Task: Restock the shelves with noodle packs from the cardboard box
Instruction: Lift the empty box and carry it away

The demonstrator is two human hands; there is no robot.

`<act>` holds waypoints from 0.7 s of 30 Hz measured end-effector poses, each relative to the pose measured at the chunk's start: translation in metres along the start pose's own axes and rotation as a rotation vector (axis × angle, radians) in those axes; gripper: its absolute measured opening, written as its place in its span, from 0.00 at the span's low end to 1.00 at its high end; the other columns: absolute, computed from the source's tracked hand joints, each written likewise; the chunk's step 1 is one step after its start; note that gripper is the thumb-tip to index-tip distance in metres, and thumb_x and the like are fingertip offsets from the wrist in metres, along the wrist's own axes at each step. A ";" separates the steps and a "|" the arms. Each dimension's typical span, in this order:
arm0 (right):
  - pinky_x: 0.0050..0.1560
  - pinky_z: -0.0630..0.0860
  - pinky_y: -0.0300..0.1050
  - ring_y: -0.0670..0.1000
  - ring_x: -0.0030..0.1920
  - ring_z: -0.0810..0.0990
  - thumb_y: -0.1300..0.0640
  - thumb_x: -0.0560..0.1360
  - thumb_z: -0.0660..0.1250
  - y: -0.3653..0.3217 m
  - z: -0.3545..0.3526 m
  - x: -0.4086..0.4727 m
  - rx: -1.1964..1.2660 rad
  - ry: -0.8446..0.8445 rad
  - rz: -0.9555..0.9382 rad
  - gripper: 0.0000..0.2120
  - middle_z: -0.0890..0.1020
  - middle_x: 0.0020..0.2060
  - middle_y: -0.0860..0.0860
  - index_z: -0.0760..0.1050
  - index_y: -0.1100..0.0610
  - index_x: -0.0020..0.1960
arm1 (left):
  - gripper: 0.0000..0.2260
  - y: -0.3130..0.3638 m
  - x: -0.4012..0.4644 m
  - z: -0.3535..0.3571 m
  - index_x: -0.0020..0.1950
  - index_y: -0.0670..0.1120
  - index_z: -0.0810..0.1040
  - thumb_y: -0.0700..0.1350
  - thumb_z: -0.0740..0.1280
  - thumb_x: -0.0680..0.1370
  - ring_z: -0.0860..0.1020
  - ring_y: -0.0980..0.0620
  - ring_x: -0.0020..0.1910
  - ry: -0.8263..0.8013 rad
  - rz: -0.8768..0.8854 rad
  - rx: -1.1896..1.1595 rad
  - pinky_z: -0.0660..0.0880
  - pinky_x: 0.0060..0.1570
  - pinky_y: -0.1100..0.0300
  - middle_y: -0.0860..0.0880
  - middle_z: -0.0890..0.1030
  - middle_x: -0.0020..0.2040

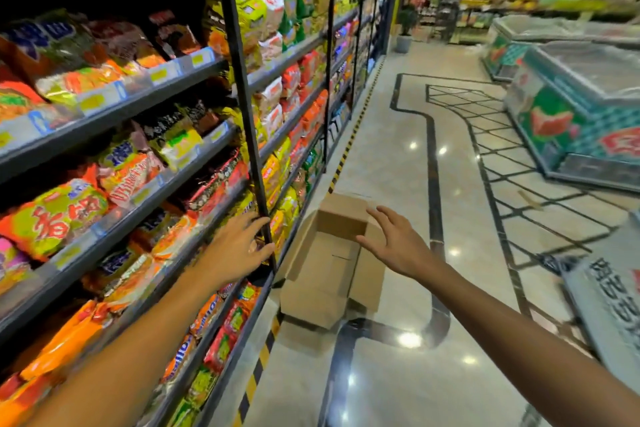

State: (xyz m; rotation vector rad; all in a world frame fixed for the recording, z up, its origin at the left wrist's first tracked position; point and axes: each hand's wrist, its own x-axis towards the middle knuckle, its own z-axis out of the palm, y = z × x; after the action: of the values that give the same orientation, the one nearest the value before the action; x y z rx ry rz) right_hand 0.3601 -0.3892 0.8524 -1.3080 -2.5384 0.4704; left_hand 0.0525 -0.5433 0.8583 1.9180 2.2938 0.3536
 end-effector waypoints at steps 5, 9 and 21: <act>0.74 0.62 0.55 0.55 0.77 0.59 0.29 0.75 0.57 0.057 0.006 0.018 0.003 0.037 0.094 0.37 0.60 0.78 0.50 0.56 0.45 0.79 | 0.36 0.009 0.047 0.043 0.78 0.56 0.62 0.73 0.49 0.74 0.57 0.46 0.78 -0.064 0.014 -0.057 0.60 0.74 0.43 0.50 0.60 0.79; 0.73 0.62 0.55 0.55 0.77 0.60 0.30 0.75 0.58 0.099 0.019 0.044 0.053 0.020 0.127 0.37 0.61 0.78 0.50 0.57 0.46 0.79 | 0.35 0.013 0.092 0.069 0.78 0.54 0.62 0.71 0.52 0.76 0.58 0.47 0.78 -0.080 -0.004 -0.026 0.60 0.74 0.45 0.49 0.61 0.78; 0.73 0.64 0.54 0.54 0.77 0.59 0.28 0.74 0.57 0.178 0.075 0.148 0.118 -0.134 0.245 0.39 0.58 0.79 0.49 0.54 0.45 0.79 | 0.30 -0.020 0.213 0.156 0.79 0.51 0.60 0.61 0.61 0.81 0.57 0.45 0.78 -0.202 -0.106 -0.117 0.59 0.74 0.46 0.49 0.60 0.79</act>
State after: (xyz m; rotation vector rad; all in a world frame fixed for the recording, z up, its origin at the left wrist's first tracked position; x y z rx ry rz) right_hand 0.3808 -0.1840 0.7241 -1.5984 -2.4196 0.7688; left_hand 0.0328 -0.3225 0.7137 1.6859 2.1824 0.2618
